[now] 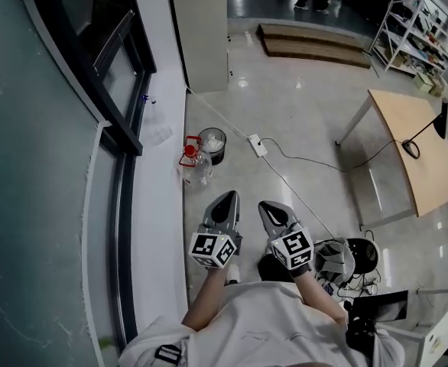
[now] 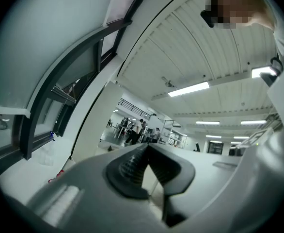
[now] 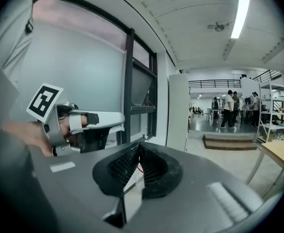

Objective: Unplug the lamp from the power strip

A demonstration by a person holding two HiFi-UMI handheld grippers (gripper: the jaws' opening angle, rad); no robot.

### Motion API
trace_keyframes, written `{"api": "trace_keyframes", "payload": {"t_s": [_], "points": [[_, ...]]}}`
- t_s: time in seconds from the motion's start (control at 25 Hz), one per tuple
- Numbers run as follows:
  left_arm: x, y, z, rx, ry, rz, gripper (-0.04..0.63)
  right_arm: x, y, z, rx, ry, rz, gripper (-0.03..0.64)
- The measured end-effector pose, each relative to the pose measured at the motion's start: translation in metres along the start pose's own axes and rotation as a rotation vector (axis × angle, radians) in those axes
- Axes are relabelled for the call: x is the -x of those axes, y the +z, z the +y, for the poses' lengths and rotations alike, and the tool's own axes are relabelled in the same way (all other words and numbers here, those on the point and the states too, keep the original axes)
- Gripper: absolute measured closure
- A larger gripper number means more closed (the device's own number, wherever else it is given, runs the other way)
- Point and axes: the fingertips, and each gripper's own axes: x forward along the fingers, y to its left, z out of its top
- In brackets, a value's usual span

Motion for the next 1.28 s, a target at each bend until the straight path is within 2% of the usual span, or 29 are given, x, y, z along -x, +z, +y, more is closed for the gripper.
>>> {"api": "trace_keyframes", "payload": {"t_s": [0.16, 0.28, 0.52, 0.76, 0.92, 1.12, 1.28], "points": [[-0.039, -0.02, 0.009, -0.003, 0.002, 0.045, 0.595, -0.024, -0.006, -0.036, -0.022, 0.003, -0.003, 0.607], [-0.08, -0.029, 0.01, -0.032, 0.001, 0.065, 0.595, -0.041, -0.003, -0.082, -0.035, -0.005, -0.025, 0.607], [-0.179, -0.02, -0.015, -0.122, -0.055, 0.058, 0.595, -0.05, 0.036, -0.199, -0.067, -0.079, -0.139, 0.607], [-0.258, -0.029, -0.052, -0.22, -0.09, 0.061, 0.595, -0.037, 0.025, -0.286, -0.121, -0.129, -0.142, 0.607], [-0.278, -0.05, -0.062, -0.265, -0.083, 0.098, 0.595, -0.033, 0.009, -0.322, -0.187, -0.159, -0.144, 0.607], [-0.304, -0.072, -0.07, -0.363, -0.09, 0.146, 0.595, -0.042, -0.002, -0.355, -0.22, -0.174, -0.132, 0.607], [-0.331, -0.089, -0.059, -0.336, -0.104, 0.191, 0.595, -0.062, -0.01, -0.369, -0.24, -0.161, -0.105, 0.607]]}}
